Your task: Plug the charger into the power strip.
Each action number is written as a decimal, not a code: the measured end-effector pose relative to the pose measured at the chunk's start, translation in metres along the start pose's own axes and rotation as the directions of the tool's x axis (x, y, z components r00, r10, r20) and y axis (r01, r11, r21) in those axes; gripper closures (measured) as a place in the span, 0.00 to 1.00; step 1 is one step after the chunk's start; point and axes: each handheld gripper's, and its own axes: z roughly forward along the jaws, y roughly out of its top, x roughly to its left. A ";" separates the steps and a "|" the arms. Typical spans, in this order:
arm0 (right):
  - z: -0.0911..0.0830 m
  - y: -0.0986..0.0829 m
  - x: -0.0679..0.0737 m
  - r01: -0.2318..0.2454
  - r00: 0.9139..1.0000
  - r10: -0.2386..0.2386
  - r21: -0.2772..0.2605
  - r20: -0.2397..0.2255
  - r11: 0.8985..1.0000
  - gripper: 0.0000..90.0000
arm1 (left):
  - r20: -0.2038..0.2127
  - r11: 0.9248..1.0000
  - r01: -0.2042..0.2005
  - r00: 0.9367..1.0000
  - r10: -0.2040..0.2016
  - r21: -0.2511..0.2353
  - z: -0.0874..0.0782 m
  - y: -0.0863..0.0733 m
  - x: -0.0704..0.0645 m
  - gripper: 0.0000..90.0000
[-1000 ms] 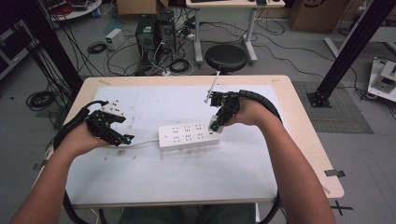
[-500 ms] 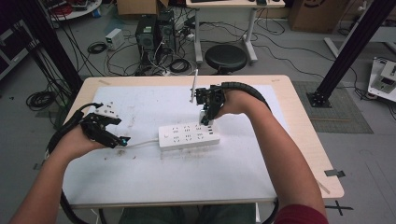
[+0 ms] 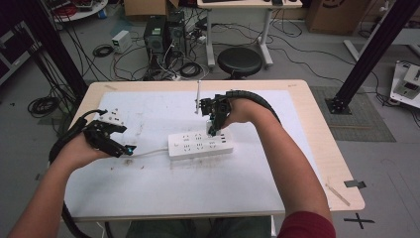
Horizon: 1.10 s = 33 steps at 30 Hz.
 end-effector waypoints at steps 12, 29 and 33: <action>0.019 0.005 -0.010 0.035 0.999 -0.035 0.004 -0.005 0.999 0.70 | -0.005 1.000 0.019 1.000 -0.019 -0.002 0.000 -0.005 0.002 0.23; 0.040 0.005 -0.011 0.069 0.998 -0.069 0.033 0.011 0.997 0.71 | 0.000 1.000 0.020 1.000 -0.020 0.016 0.004 -0.009 0.008 0.23; 0.040 -0.002 -0.009 0.051 0.998 -0.051 -0.024 0.022 0.998 0.71 | 0.001 1.000 0.023 1.000 -0.023 0.011 0.005 -0.010 0.008 0.23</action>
